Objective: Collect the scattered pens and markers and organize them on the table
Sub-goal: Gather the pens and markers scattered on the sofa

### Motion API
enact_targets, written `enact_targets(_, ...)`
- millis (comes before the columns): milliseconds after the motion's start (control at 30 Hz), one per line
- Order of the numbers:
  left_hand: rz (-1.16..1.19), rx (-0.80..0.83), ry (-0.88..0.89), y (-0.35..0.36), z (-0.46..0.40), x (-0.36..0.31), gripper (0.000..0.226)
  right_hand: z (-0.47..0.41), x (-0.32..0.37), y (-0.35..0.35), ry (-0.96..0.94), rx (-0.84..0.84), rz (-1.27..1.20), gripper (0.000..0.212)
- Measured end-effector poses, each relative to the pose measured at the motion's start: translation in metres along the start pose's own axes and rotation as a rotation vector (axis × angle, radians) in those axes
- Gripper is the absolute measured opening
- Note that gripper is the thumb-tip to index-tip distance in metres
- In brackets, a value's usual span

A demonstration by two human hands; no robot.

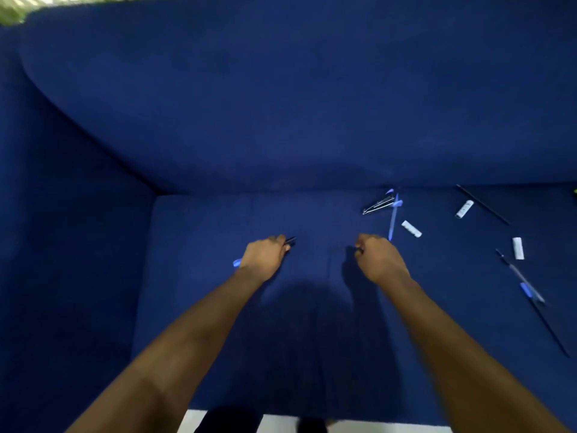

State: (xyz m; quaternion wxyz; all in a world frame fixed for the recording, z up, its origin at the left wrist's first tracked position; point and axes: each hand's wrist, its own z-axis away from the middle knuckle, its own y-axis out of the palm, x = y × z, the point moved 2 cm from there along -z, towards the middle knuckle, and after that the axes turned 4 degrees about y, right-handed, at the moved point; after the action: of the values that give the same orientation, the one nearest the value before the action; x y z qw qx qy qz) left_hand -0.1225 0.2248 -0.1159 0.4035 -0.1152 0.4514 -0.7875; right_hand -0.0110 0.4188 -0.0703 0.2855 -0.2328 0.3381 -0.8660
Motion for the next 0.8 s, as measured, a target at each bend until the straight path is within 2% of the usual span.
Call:
enact_targets(100, 0.089, -0.056, 0.013, -0.021, -0.052, -0.059, 0.038, -0.021, -0.035, -0.005, 0.023, 0.028, -0.009, 0.025)
enact_targets(200, 0.156, -0.084, 0.025, -0.032, -0.111, -0.123, 0.048, -0.055, -0.064, -0.01, -0.044, 0.069, 0.049, 0.041)
enact_targets(267, 0.144, -0.107, 0.034, -0.033, -0.142, -0.152, 0.053, -0.08, -0.07, -0.009, -0.086, 0.006, 0.056, 0.047)
enact_targets(400, 0.053, -0.089, 0.004, -0.012, -0.175, -0.193, 0.049, -0.102, -0.091, 0.004, -0.071, -0.154, 0.049, 0.034)
enact_targets(467, 0.083, -0.116, -0.022, -0.003, -0.174, -0.194, 0.047, -0.098, -0.094, 0.008, -0.117, -0.203, 0.105, 0.035)
enact_targets(633, 0.306, -0.268, -0.257, 0.02, -0.145, -0.207, 0.033, -0.076, -0.13, 0.004, -0.1, -0.209, 0.005, 0.049)
enact_targets(733, 0.472, -0.255, -0.439, 0.034, -0.13, -0.229, 0.029, -0.065, -0.159, -0.019, -0.11, -0.256, -0.073, 0.049)
enact_targets(800, 0.556, -0.202, -0.485, 0.04, -0.133, -0.249, 0.033, -0.072, -0.179, -0.042, -0.106, -0.314, -0.116, 0.049)
